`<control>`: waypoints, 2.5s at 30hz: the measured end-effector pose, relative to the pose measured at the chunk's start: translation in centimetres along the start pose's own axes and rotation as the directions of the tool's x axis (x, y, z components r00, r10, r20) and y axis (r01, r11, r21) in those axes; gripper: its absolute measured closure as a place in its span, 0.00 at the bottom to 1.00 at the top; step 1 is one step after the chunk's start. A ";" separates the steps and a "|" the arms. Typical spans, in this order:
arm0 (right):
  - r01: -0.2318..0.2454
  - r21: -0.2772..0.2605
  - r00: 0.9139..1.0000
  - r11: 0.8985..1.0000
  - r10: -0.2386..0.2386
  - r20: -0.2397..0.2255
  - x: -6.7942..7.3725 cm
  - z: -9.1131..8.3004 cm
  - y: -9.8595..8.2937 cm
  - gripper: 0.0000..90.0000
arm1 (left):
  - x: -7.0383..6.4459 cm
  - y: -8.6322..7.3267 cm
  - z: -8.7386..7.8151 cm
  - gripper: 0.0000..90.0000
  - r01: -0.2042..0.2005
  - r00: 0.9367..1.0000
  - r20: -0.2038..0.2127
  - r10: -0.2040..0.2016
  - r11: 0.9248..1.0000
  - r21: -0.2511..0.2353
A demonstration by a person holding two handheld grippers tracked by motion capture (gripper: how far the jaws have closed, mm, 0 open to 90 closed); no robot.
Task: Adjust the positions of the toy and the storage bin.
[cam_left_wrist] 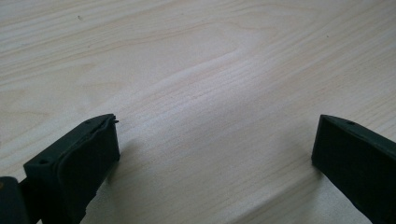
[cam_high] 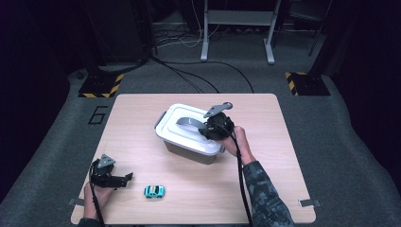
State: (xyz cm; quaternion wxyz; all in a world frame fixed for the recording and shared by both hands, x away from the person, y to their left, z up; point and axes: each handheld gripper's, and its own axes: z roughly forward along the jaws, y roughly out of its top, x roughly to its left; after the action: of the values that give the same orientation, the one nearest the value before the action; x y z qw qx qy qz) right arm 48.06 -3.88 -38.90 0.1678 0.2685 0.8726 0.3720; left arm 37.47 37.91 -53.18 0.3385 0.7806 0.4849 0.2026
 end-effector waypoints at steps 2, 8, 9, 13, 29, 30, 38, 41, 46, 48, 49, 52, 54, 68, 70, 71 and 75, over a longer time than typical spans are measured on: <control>-0.001 0.010 1.000 1.000 0.001 0.006 0.2 -0.2 0.0 0.70 | 0.0 0.0 0.0 0.00 0.000 1.000 0.000 0.000 1.000 0.000; -0.025 0.037 0.999 0.999 0.024 0.021 0.9 -0.9 -0.1 0.71 | 0.0 0.0 -0.1 0.00 -0.003 1.000 0.002 0.003 1.000 0.008; -0.030 0.040 0.999 0.999 0.029 0.024 1.2 -1.1 -0.3 0.72 | 0.0 0.0 -0.1 0.00 -0.002 1.000 0.002 0.002 1.000 0.008; -0.035 0.044 0.999 0.998 0.033 0.031 1.6 -1.7 -0.6 0.72 | 0.0 0.0 -0.1 0.00 -0.002 1.000 0.002 0.002 1.000 0.007; -0.063 0.061 0.996 0.996 0.059 0.065 4.2 -3.8 -2.2 0.73 | 0.0 0.0 -0.1 0.00 -0.006 1.000 -0.001 0.006 1.000 0.009; -0.063 0.061 0.996 0.996 0.059 0.065 4.2 -3.8 -2.2 0.73 | 0.0 0.0 -0.1 0.00 -0.006 1.000 -0.001 0.006 1.000 0.009; -0.083 0.074 0.994 0.994 0.077 0.077 5.2 -4.5 -2.6 0.73 | 0.0 0.0 -0.1 0.00 -0.006 1.000 -0.001 0.006 1.000 0.009; -0.075 0.056 0.995 0.996 0.070 0.074 5.3 -4.7 -2.9 0.72 | 0.0 0.0 -0.1 0.00 -0.006 1.000 -0.001 0.006 1.000 0.009; -0.087 0.059 0.995 0.995 0.083 0.060 5.0 -4.4 -2.6 0.64 | 0.0 0.0 -0.1 0.00 -0.006 1.000 -0.001 0.006 1.000 0.009; -0.082 0.055 0.995 0.995 0.079 0.052 5.0 -4.3 -2.5 0.61 | 0.0 0.0 -0.1 0.00 -0.006 1.000 -0.001 0.006 1.000 0.009; -0.076 0.054 0.996 0.996 0.073 0.045 5.0 -4.3 -2.3 0.60 | 0.0 0.0 -0.1 0.00 -0.006 1.000 -0.001 0.006 1.000 0.010; -0.054 0.042 0.998 0.998 0.052 0.048 4.9 -4.0 -1.4 0.58 | 0.0 0.0 -0.1 0.00 -0.006 1.000 -0.001 0.006 1.000 0.009; -0.041 0.037 0.998 0.998 0.039 0.044 4.9 -3.8 -0.7 0.58 | 0.0 0.0 -0.1 0.00 -0.006 1.000 -0.001 0.006 1.000 0.009; -0.022 0.051 0.999 0.998 0.020 0.039 4.8 -2.4 0.6 0.74 | 0.0 0.0 -0.1 0.00 -0.005 1.000 -0.001 0.005 1.000 0.009; -0.043 0.052 0.999 0.998 0.041 0.035 4.8 -2.4 0.5 0.74 | 0.0 0.0 -0.1 0.00 -0.006 1.000 -0.001 0.006 1.000 0.009; -0.040 0.054 0.999 0.998 0.038 0.034 4.8 -2.5 0.5 0.74 | 0.0 0.0 -0.1 0.00 -0.005 1.000 -0.001 0.005 1.000 0.009; -0.054 0.058 0.998 0.997 0.052 0.027 5.1 -2.8 0.2 0.74 | 0.0 0.0 -0.1 0.00 -0.006 1.000 -0.001 0.006 1.000 0.009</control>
State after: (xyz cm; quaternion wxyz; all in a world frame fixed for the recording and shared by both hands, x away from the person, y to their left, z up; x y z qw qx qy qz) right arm 42.71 -2.32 -37.31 0.1611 0.3013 0.8734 0.3471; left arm 37.42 37.94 -53.11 0.3339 0.7836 0.4835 0.2018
